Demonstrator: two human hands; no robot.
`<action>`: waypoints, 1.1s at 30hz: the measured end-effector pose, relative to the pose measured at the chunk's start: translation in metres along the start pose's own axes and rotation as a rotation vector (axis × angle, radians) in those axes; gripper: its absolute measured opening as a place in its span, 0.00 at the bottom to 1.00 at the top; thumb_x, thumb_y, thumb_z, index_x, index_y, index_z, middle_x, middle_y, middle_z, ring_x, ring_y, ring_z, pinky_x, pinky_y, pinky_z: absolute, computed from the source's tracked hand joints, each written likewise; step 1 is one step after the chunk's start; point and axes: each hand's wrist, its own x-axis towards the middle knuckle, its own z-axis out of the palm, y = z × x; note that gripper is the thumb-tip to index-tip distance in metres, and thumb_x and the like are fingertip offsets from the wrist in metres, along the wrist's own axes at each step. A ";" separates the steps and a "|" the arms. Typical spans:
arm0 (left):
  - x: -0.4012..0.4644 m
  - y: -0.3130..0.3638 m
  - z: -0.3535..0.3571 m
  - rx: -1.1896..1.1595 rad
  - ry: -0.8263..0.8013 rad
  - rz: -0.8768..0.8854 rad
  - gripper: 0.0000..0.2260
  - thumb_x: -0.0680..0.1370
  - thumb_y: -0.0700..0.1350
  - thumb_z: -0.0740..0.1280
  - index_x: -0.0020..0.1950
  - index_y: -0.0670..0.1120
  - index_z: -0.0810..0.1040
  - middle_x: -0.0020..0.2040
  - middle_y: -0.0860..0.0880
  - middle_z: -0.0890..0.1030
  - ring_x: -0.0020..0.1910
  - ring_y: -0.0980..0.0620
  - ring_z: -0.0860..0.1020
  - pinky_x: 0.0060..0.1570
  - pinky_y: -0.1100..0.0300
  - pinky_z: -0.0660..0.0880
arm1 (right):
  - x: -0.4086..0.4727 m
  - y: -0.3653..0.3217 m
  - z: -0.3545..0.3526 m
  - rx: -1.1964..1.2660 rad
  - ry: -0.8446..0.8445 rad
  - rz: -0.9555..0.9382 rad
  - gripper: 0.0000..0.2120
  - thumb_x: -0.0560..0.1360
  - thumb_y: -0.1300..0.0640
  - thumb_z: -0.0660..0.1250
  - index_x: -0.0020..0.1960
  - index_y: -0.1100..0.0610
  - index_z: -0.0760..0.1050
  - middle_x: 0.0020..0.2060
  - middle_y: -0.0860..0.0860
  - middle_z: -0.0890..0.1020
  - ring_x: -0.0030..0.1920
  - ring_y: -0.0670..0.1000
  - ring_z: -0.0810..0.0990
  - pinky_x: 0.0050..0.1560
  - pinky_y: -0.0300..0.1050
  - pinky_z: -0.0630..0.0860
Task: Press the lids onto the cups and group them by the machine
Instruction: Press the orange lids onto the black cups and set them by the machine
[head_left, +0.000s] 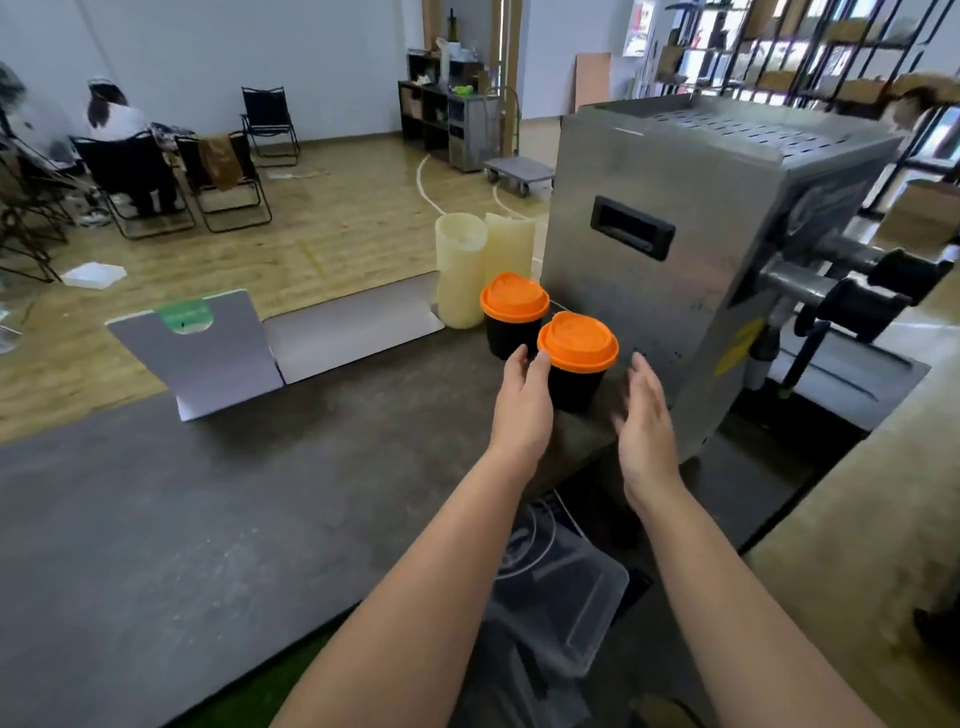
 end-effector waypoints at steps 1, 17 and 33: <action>0.003 0.000 0.006 -0.004 0.005 -0.006 0.24 0.84 0.56 0.54 0.80 0.53 0.58 0.78 0.53 0.63 0.77 0.52 0.61 0.70 0.57 0.59 | 0.007 -0.002 0.000 -0.030 -0.032 -0.005 0.22 0.84 0.45 0.48 0.77 0.45 0.58 0.76 0.45 0.62 0.75 0.46 0.60 0.75 0.48 0.58; -0.019 -0.009 0.001 0.020 0.194 0.113 0.18 0.84 0.55 0.55 0.72 0.54 0.71 0.64 0.57 0.76 0.63 0.59 0.71 0.61 0.60 0.66 | 0.005 -0.005 0.012 -0.014 -0.257 -0.090 0.19 0.83 0.48 0.55 0.73 0.47 0.65 0.66 0.43 0.72 0.68 0.44 0.69 0.69 0.47 0.67; -0.106 -0.022 -0.204 -0.036 0.612 0.237 0.21 0.84 0.57 0.53 0.50 0.49 0.82 0.48 0.51 0.83 0.50 0.57 0.79 0.54 0.59 0.72 | -0.138 -0.005 0.163 0.025 -0.609 -0.071 0.19 0.70 0.29 0.63 0.55 0.38 0.71 0.60 0.49 0.77 0.59 0.48 0.79 0.62 0.57 0.76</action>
